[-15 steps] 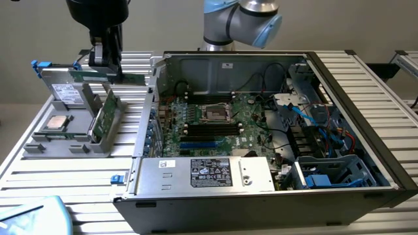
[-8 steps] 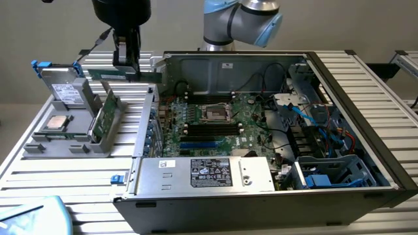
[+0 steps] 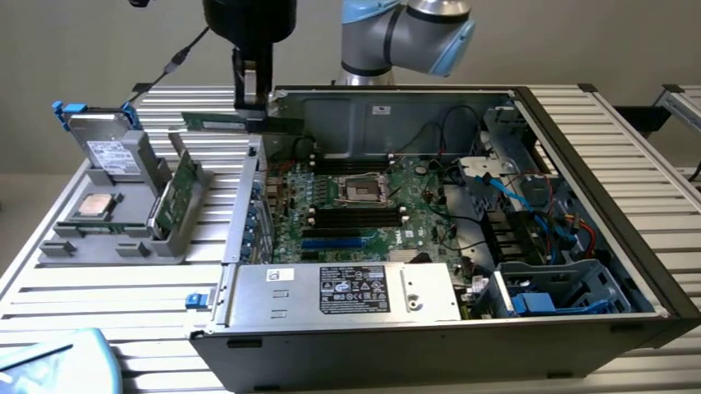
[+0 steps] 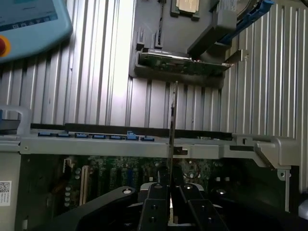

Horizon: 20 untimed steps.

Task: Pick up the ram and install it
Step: 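Pick up the ram and move it above insertion slot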

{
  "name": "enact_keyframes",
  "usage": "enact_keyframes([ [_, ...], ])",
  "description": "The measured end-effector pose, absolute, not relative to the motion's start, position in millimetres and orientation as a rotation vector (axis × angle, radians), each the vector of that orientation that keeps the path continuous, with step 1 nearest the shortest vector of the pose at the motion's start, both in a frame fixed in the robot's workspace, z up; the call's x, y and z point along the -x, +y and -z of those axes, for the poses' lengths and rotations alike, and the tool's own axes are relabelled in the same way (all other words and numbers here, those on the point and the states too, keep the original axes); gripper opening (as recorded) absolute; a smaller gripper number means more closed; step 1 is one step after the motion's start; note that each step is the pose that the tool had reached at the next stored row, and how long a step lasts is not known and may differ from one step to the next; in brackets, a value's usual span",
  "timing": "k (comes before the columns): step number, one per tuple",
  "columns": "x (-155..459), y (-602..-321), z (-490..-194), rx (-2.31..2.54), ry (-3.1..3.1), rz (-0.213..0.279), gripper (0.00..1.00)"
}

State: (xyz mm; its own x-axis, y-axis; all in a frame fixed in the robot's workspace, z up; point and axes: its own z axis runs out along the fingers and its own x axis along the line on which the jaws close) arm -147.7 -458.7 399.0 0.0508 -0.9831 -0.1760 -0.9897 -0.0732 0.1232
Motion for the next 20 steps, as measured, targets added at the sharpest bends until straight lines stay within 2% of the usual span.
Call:
enact_keyframes([
  [20, 61.6, -458.7, -398.9, 2.298, 2.076, -0.341, 0.14],
])
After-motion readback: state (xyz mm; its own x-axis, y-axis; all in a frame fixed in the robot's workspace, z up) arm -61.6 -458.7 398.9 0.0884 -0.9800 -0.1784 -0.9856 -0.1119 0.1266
